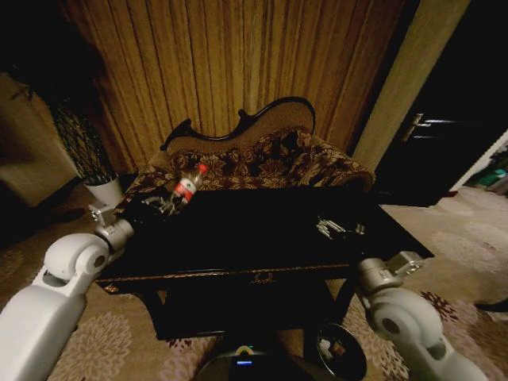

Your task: Move to the front of the table and place the trash on the table into the trash bin.

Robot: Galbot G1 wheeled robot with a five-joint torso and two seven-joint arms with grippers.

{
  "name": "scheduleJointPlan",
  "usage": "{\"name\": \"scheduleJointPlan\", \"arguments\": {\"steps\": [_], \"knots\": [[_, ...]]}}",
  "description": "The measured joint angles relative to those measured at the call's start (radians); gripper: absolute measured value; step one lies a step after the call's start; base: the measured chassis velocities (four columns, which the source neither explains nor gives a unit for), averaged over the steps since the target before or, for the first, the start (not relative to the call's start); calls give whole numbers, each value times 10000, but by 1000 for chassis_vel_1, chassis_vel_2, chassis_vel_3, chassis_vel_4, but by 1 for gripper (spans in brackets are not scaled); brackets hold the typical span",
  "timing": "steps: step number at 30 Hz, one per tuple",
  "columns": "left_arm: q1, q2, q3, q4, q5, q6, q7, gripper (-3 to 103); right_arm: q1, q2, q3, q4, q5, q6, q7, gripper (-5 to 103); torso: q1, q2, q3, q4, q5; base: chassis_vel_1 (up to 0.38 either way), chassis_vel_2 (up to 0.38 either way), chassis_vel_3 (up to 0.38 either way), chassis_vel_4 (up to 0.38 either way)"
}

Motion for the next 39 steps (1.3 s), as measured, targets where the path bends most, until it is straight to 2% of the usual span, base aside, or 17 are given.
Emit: {"name": "scheduleJointPlan", "arguments": {"steps": [1, 2, 3, 5, 6, 9, 15, 16, 23, 29, 33, 39], "knots": [[146, 133, 85, -74, -65, -579, 172, 26, 62, -238, -46, 23, 451, 43, -186, 100, 0, 0, 0, 1, 1, 0, 0, 0, 0], [208, 201, 127, -92, -64, -859, 291, 26, 112, -357, -66, 31, 648, 74, -314, 100, 0, 0, 0, 1, 1, 0, 0, 0, 0], [208, 201, 127, -92, -64, -859, 291, 26, 112, -357, -66, 31, 648, 74, -314, 100, 0, 0, 0, 1, 1, 0, 0, 0, 0], [364, 505, 304, -161, 99, -1941, 908, 26, 374, -849, -120, 37, 1385, 223, -1088, 100, -1, 0, 0, 3, 1, 0, 0, 0, 0], [364, 505, 304, -161, 99, -1941, 908, 26, 374, -849, -120, 37, 1385, 223, -1088, 100, -1, 0, 0, 3, 1, 0, 0, 0, 0], [229, 789, 657, -412, 191, -2418, 1234, 26, 634, -1194, -267, 35, 1757, 562, -1878, 100, 0, 0, 0, 2, 0, 0, 0, 0, 0], [-368, 1121, 1455, -652, 240, -2571, 1344, 26, 1001, -1342, -476, 25, 1565, 859, -2515, 100, -1, 0, 0, -1, -1, 0, 0, 0, 0], [-525, 1353, 1658, -657, 241, -2603, 1498, 26, 1083, -1407, -503, 17, 1483, 876, -2635, 100, 0, 0, 0, -1, 0, 0, 0, 0, 0], [-580, 2044, 1952, -849, 185, -2650, 1635, 26, 1104, -1544, -504, 2, 1503, 877, -2887, 100, 0, 0, 0, 2, -2, 0, 0, 0, 0], [-569, 2352, 2033, -985, 165, -2672, 1686, 26, 992, -1555, -606, -6, 1507, 633, -3007, 100, 0, 0, 0, 1, 1, 0, 0, 0, 0], [-577, 2777, 2164, -1171, 145, -2788, 1720, 26, 848, -1817, -623, -10, 1690, 525, -3115, 100, 0, 0, 0, 1, -2, 0, 0, 0, 0], [-877, 2760, 2331, -1104, 133, -2841, 1741, 26, 955, -1956, -559, -15, 1836, 520, -3154, 100, 0, 0, 0, 0, 2, 0, 0, 0, 0]]}}
